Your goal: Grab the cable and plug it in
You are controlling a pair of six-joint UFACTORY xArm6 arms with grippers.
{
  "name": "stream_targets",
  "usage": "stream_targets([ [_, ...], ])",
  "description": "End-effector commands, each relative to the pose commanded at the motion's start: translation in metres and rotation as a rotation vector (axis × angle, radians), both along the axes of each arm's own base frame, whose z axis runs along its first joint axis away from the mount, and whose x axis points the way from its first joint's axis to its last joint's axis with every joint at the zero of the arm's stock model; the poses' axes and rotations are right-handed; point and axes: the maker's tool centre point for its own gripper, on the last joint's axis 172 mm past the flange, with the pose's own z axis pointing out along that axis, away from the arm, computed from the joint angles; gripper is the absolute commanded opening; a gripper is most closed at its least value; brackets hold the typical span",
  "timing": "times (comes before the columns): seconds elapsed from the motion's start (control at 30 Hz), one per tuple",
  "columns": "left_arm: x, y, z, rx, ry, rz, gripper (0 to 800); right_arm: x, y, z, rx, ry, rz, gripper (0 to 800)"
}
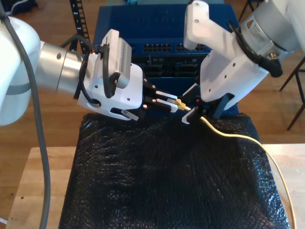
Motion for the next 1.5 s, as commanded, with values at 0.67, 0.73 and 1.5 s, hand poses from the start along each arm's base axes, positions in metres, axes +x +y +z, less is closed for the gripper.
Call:
stream_targets([
  [0.67,0.009,0.005,0.012,-0.102,0.101,0.039,3,-0.008,0.0,0.035,-0.002,-0.163,0.195,797],
  [0.73,0.008,0.004,0.011,-0.111,0.124,0.032,3,-0.012,-0.001,0.04,-0.004,-0.16,0.202,797],
  [1.5,0.014,0.009,0.023,-0.323,0.39,-0.038,5,-0.024,-0.018,0.083,0.022,-0.451,0.218,768],
])
